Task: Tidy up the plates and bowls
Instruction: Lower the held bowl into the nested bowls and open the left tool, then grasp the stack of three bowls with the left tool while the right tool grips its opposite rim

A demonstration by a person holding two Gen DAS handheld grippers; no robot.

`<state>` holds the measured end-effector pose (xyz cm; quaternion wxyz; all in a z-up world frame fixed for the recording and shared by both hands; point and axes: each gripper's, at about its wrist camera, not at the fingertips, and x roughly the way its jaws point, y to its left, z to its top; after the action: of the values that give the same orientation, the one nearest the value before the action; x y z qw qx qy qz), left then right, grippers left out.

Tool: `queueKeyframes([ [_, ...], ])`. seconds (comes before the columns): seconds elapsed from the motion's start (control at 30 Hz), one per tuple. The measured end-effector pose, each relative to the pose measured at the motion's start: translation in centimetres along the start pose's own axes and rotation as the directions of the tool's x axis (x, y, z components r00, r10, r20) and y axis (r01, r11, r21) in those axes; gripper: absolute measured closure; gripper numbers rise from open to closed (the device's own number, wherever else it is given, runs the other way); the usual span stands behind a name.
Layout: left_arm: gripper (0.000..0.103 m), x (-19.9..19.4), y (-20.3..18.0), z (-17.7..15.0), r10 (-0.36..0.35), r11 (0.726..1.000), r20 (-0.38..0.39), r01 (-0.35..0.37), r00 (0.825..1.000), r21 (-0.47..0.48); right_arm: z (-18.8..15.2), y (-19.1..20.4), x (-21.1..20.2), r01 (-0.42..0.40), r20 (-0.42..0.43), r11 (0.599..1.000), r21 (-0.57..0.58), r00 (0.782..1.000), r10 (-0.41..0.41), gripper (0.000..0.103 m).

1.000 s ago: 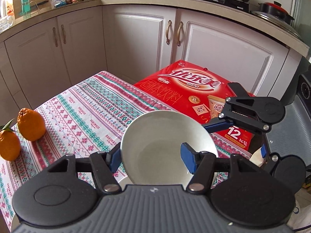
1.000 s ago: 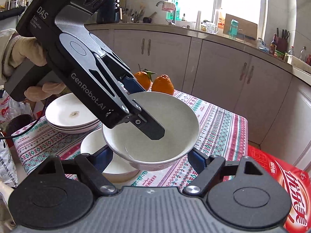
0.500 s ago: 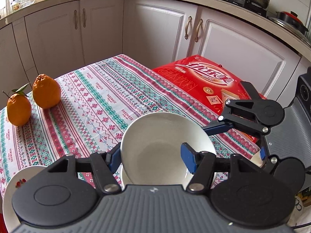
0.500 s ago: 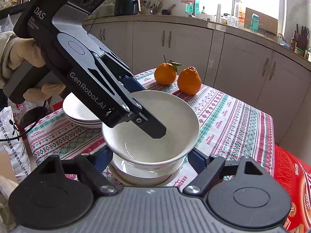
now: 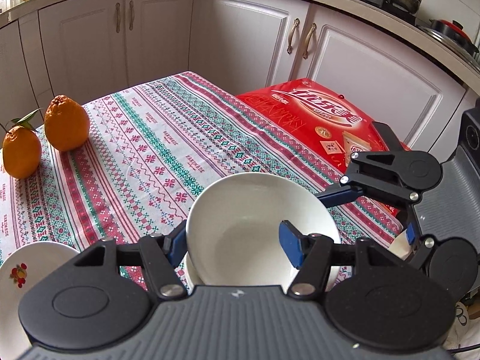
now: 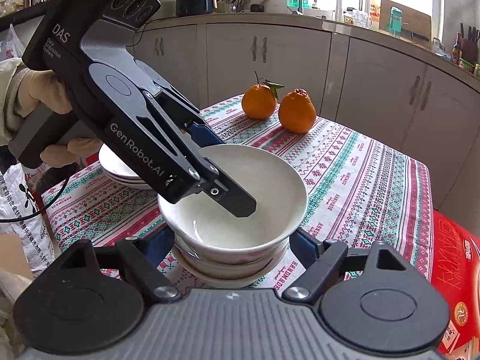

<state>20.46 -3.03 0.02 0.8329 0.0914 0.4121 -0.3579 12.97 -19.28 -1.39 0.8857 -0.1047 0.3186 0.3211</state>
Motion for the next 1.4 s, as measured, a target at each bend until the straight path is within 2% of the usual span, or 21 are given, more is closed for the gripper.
queueKeyframes([
  [0.17,0.041,0.3,0.2,-0.2,-0.003,1.0,-0.003,0.003,1.0,-0.01,0.0,-0.1,0.2,-0.007,-0.005,1.0,0.008,1.0,0.007,0.016],
  [0.27,0.038,0.4,0.3,-0.4,-0.002,1.0,0.002,0.002,1.0,-0.014,-0.2,-0.1,0.3,-0.013,-0.008,1.0,0.011,1.0,0.013,0.016],
  [0.33,0.027,0.3,0.4,-0.5,0.009,1.0,0.011,-0.008,1.0,-0.019,-0.2,0.1,0.4,-0.013,-0.012,1.0,0.004,1.0,0.013,0.015],
  [0.4,0.019,0.0,0.4,-0.5,0.024,0.999,0.033,-0.023,0.999,-0.023,-0.3,0.2,0.1,-0.011,0.001,1.0,-0.005,1.0,0.011,0.008],
  [0.47,0.017,-0.8,0.3,-0.7,0.048,0.999,0.067,-0.047,0.997,-0.018,-0.3,0.3,-0.6,-0.004,0.025,1.0,-0.013,1.0,0.004,0.0],
  [0.53,0.005,-1.9,0.2,-1.0,0.069,0.997,0.112,-0.066,0.991,-0.029,-0.4,0.3,-1.3,-0.001,0.042,1.0,-0.024,0.999,0.002,0.0],
  [0.57,0.003,-2.6,0.1,-1.4,0.079,0.997,0.144,-0.075,0.986,-0.035,-0.4,0.2,-1.5,0.007,0.044,1.0,-0.028,0.999,-0.006,0.0],
  [0.67,0.003,-4.1,-0.4,-2.8,0.109,0.994,0.207,-0.106,0.972,-0.027,-0.7,0.1,-1.9,0.03,0.044,0.998,-0.047,0.999,-0.028,0.0],
  [0.77,0.002,-5.1,-0.7,-4.7,0.1,0.995,0.216,-0.098,0.971,-0.018,-1.2,-0.1,-2.1,0.04,0.039,0.997,-0.062,0.999,-0.038,0.0],
  [0.87,0.001,-5.5,-0.9,-6.5,0.085,0.996,0.174,-0.088,0.981,0.01,-2.0,-0.3,-2.1,0.042,0.023,0.995,-0.092,0.999,-0.04,0.0],
  [1.03,0.001,-3.6,-1.0,-8.5,0.133,0.986,0.058,-0.138,0.989,0.093,-3.2,-0.7,-0.9,0.022,-0.051,0.987,-0.162,0.998,-0.031,0.0],
  [1.2,0.001,-1.3,-0.6,-8.4,0.091,0.983,0.005,-0.091,0.996,0.157,-3.4,-1.0,1.2,-0.017,-0.119,0.973,-0.229,0.993,-0.011,0.0],
  [1.4,0.004,1.4,-0.4,-7.4,0.03,0.967,-0.066,-0.012,0.997,0.254,-2.3,-1.8,3.5,-0.112,-0.178,0.953,-0.28,0.982,0.063,0.0],
])
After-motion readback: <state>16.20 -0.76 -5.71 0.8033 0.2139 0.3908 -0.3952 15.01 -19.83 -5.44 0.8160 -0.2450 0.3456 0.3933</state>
